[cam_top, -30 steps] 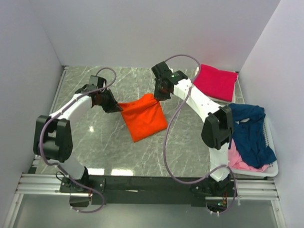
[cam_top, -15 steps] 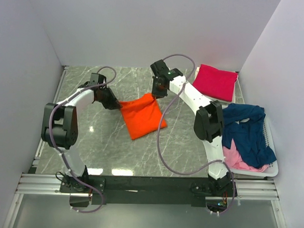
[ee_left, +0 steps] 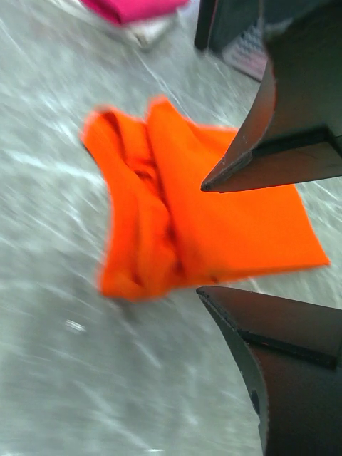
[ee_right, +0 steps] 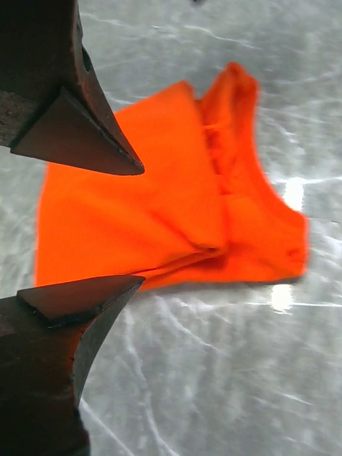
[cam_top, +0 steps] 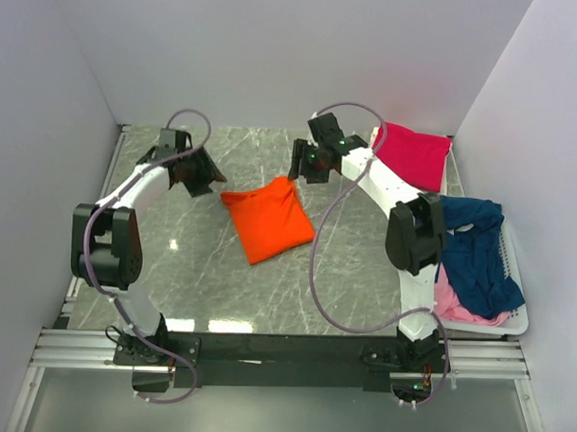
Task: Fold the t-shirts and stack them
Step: Fold the tshirt, then neatly place the folded tshirt to the corner
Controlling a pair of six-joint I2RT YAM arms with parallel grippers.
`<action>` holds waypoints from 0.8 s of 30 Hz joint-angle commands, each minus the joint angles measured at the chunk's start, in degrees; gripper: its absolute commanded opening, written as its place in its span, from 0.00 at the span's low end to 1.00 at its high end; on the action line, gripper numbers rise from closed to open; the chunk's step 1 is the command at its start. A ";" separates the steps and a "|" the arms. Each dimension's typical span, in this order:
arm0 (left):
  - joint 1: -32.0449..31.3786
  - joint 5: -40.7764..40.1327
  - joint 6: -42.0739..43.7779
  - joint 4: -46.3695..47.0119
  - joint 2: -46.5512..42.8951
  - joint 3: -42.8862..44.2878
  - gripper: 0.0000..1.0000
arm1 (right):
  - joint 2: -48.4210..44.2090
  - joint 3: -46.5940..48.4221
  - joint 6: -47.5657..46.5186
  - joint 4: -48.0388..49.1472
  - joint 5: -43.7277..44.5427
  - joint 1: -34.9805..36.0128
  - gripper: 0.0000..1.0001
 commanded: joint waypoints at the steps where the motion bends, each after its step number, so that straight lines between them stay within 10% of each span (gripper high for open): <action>1: -1.06 1.63 1.77 1.51 -3.69 -6.90 0.61 | -7.45 -6.63 -2.68 6.37 -6.23 -1.34 0.65; 24: -5.29 5.41 0.72 9.86 2.80 -14.40 0.60 | -11.07 -30.20 -1.45 19.56 -25.04 -6.70 0.90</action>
